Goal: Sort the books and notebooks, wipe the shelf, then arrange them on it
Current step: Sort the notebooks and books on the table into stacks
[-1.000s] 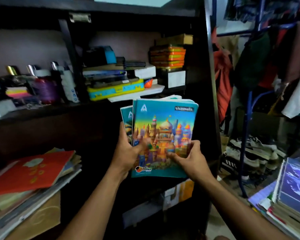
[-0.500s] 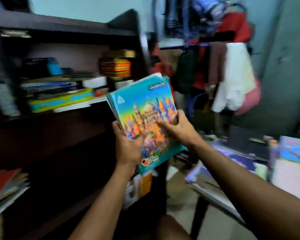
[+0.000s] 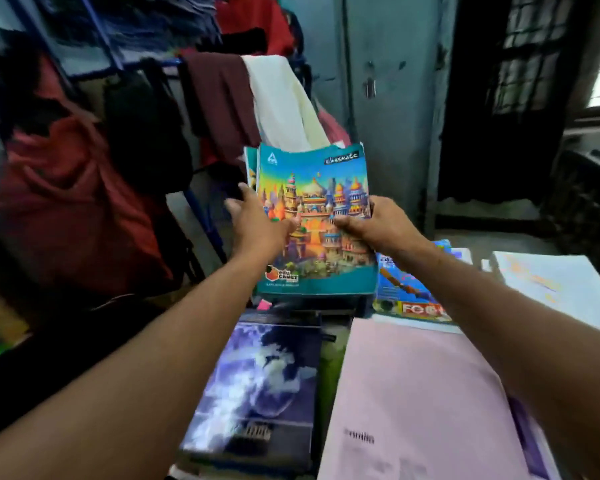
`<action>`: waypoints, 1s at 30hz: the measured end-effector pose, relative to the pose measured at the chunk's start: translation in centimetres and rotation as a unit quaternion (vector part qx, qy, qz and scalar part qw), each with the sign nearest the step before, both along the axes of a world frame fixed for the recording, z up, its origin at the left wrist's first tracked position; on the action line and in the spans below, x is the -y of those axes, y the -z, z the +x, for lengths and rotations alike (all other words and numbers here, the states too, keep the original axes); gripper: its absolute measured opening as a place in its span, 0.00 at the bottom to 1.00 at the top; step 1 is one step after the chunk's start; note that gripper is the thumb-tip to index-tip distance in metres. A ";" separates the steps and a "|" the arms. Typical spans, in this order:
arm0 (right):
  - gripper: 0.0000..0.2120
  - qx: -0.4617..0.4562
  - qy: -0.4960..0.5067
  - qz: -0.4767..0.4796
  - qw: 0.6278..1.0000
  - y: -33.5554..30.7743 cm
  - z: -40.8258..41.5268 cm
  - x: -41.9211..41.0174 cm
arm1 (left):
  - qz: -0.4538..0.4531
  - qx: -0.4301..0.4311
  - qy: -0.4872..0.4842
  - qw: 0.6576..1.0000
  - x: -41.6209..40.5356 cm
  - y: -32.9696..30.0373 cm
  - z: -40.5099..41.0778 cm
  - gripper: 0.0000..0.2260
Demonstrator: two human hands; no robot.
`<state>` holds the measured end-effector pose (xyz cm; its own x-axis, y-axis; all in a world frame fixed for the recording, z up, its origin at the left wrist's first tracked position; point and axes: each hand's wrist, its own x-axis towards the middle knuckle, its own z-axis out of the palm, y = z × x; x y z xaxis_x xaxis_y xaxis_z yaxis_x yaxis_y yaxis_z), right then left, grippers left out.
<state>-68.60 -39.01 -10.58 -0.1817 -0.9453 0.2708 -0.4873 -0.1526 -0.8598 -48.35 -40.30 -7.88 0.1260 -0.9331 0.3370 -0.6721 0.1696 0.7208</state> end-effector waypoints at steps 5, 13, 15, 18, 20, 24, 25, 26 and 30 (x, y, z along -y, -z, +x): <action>0.11 -0.028 -0.004 0.175 0.984 4.9 -1.2 3.9 | 0.133 0.137 -0.009 0.982 7.9 5.6 -2.5 0.28; 0.15 0.013 0.002 0.193 0.981 6.2 -1.8 4.9 | 0.134 0.298 -0.011 0.945 9.1 7.1 -3.5 0.24; 0.15 0.009 0.014 0.186 0.982 5.9 -1.9 4.5 | 0.117 0.310 -0.007 0.944 8.2 6.6 -3.6 0.25; 0.13 0.035 0.038 0.184 0.982 5.6 -2.2 4.2 | 0.137 0.208 0.000 0.969 7.4 5.7 -3.9 0.26; 0.09 0.034 0.057 0.179 0.982 4.9 -2.7 3.9 | 0.155 0.042 0.016 0.987 7.1 5.1 -4.5 0.25; 0.05 -0.003 0.072 0.136 0.988 1.8 -5.6 2.2 | 0.070 -0.087 0.050 0.992 6.4 2.3 -6.5 0.10; 0.05 0.009 0.076 0.117 0.990 1.0 -6.7 1.7 | 0.031 -0.081 0.050 0.995 6.4 1.7 -7.2 0.08; 0.05 0.025 0.082 0.092 0.992 0.0 -7.7 0.8 | -0.005 -0.077 0.057 0.995 6.1 0.8 -8.0 0.07; 0.06 0.045 0.137 0.019 0.989 -1.5 -12.1 -2.8 | -0.045 -0.021 0.098 0.994 5.4 0.5 -11.3 0.13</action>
<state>-80.67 -36.18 -9.06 -0.4535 -0.8670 0.2064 -0.4268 0.0079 -0.9043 -59.66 -45.66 -8.40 -0.0398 -0.9077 0.4177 -0.5896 0.3588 0.7236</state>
